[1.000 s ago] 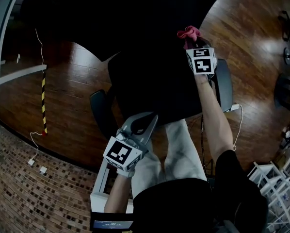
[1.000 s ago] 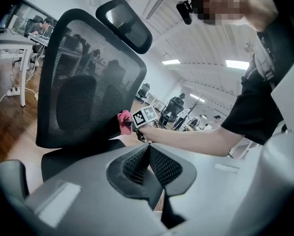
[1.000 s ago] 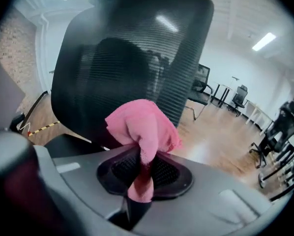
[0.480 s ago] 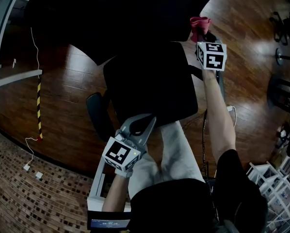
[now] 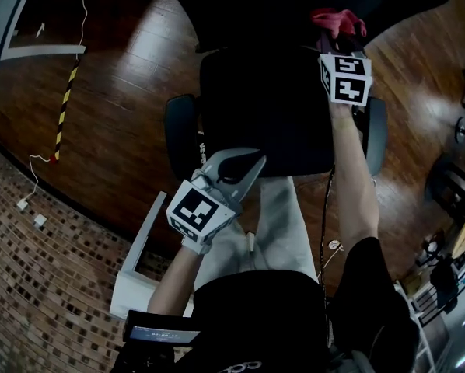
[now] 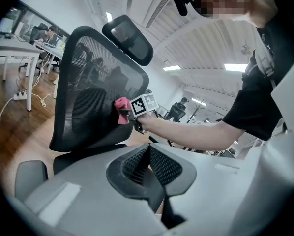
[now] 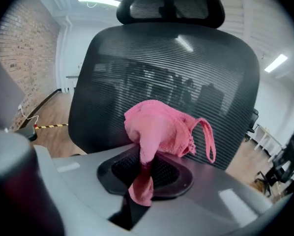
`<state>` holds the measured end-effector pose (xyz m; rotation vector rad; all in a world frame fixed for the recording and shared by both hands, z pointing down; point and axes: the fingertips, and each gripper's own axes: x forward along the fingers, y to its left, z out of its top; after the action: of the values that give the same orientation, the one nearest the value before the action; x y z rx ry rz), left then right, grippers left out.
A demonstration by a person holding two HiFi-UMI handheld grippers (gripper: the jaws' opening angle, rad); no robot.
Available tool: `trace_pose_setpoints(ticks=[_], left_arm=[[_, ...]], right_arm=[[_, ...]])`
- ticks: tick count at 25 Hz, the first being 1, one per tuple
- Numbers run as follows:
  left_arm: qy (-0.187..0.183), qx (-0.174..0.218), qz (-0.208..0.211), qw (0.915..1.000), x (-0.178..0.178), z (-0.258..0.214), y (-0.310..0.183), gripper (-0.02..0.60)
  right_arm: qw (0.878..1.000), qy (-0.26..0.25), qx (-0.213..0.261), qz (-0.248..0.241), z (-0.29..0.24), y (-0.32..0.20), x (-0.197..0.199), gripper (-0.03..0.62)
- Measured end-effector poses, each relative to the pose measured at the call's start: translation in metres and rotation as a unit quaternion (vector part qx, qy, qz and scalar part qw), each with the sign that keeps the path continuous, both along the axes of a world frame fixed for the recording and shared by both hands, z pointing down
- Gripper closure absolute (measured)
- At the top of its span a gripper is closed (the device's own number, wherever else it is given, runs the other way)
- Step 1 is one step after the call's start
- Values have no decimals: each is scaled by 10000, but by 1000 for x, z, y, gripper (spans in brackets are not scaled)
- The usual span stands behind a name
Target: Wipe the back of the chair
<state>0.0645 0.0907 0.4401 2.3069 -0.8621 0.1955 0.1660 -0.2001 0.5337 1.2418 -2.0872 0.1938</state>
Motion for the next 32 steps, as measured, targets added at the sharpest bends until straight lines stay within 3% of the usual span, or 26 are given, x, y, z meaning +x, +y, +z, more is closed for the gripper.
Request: trace_pose_setpoints(ticks=[12,16,20,26,29,32], left_arm=[[92,-67,-677,9976,-87,9,31,589],[47,-129,-932,9955,-120,15,39,589],[74,-208,-1189,9927,-145,15,44,589],[39,-253,-1203,9924,-158,10,47,589],[0,-247,-1182,9927,-160,10,42,589],[-6,-193,-1104,9937,-154,6,38,589]], right_arm=[[9856,-255,-59,-1672,-1,51,-200,548],[9807,-304,-85,-1927,3,58,-247,548],[9763,-385,-148,-2124,5,67,-282,548],[9615,-758,74,-2641,-28,84,-331,548],[9637,-997,191,-2471,-45,71,-331,548],[9711,-1118,193,-2098,-57,52,-304,548]])
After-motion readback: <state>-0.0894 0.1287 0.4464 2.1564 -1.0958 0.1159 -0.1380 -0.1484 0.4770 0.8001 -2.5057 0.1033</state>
